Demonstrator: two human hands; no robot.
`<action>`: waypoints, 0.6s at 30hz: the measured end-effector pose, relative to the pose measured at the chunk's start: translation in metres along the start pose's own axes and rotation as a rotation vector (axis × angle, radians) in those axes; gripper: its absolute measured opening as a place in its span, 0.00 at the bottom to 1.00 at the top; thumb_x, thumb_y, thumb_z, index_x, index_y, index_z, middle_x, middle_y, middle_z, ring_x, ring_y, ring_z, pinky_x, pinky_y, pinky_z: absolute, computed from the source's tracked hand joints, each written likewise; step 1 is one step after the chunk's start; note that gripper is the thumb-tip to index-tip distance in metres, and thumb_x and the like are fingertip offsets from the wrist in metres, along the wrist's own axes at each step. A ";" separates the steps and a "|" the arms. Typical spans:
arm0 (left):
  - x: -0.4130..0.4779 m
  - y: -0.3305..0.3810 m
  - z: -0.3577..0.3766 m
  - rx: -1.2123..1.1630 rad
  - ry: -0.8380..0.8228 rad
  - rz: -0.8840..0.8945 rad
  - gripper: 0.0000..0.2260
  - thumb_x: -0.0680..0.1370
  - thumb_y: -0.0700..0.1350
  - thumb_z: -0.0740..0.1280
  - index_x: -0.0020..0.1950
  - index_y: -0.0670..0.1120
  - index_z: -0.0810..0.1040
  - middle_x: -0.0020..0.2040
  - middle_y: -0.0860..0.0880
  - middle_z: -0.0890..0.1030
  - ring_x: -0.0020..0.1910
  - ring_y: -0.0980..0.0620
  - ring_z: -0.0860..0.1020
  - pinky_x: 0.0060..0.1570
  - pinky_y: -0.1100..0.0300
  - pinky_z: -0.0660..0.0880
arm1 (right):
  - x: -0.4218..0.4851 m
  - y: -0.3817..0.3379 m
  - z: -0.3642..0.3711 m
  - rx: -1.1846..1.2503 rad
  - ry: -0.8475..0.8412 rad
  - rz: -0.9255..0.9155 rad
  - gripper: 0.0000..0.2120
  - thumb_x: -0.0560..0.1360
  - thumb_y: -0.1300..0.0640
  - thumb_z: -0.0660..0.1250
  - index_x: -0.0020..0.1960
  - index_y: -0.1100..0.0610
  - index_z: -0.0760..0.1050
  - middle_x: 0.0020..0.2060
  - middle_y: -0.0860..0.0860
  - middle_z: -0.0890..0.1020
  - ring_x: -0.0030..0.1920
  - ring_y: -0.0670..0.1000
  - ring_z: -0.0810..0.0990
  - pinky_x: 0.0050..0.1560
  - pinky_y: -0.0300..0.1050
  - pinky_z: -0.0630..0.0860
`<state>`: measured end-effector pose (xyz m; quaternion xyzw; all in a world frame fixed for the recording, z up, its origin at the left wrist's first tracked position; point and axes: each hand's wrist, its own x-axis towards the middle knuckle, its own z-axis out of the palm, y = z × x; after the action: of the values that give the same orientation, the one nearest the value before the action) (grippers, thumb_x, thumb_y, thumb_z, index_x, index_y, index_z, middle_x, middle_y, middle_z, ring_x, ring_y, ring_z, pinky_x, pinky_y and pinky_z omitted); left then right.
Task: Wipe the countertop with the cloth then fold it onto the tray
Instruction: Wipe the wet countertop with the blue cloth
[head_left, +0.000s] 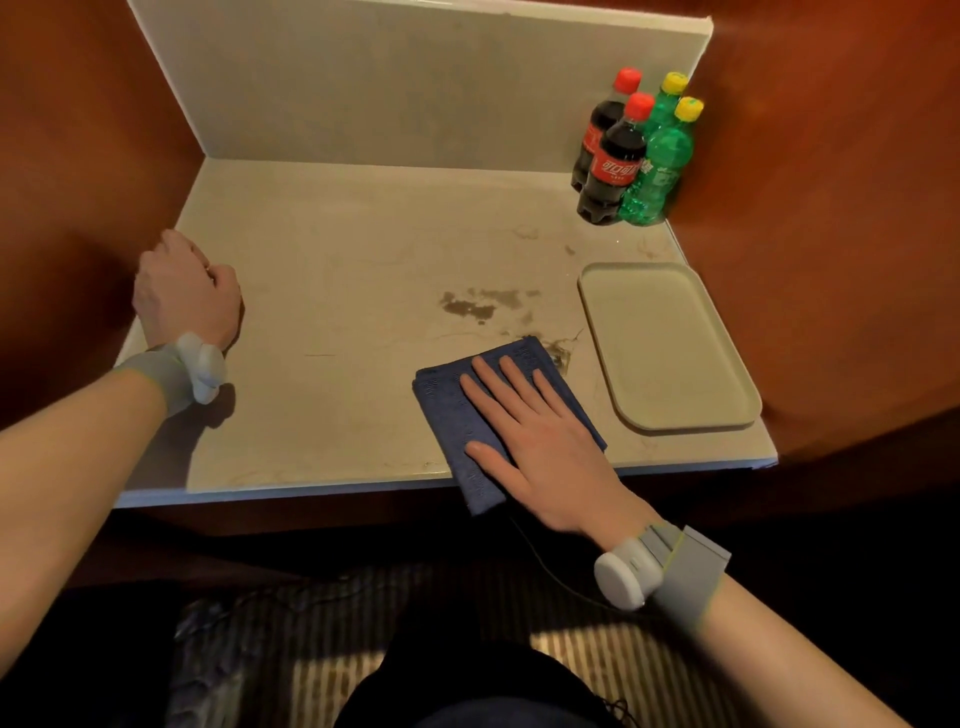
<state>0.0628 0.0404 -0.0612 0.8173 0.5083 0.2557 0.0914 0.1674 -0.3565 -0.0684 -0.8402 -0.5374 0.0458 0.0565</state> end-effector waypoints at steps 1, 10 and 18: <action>0.000 0.000 0.000 0.003 0.001 0.002 0.10 0.78 0.44 0.60 0.55 0.40 0.73 0.53 0.32 0.78 0.55 0.30 0.78 0.54 0.36 0.75 | -0.001 0.001 0.000 0.000 0.003 0.011 0.33 0.87 0.35 0.45 0.87 0.47 0.44 0.87 0.45 0.44 0.86 0.49 0.39 0.86 0.53 0.43; 0.003 -0.003 0.005 0.026 -0.004 0.016 0.09 0.78 0.45 0.61 0.54 0.41 0.72 0.52 0.33 0.79 0.54 0.30 0.77 0.52 0.36 0.75 | -0.002 0.001 0.002 0.011 0.003 0.046 0.33 0.87 0.35 0.46 0.87 0.46 0.44 0.86 0.44 0.43 0.86 0.49 0.39 0.86 0.54 0.42; 0.004 -0.005 0.007 0.043 -0.005 0.031 0.07 0.78 0.44 0.62 0.52 0.41 0.72 0.50 0.34 0.79 0.52 0.30 0.78 0.50 0.36 0.75 | 0.009 0.004 0.001 0.000 -0.003 0.095 0.34 0.86 0.35 0.45 0.87 0.47 0.41 0.86 0.45 0.41 0.86 0.50 0.38 0.85 0.56 0.42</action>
<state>0.0637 0.0467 -0.0681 0.8275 0.5006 0.2439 0.0711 0.1751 -0.3496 -0.0699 -0.8647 -0.4969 0.0499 0.0535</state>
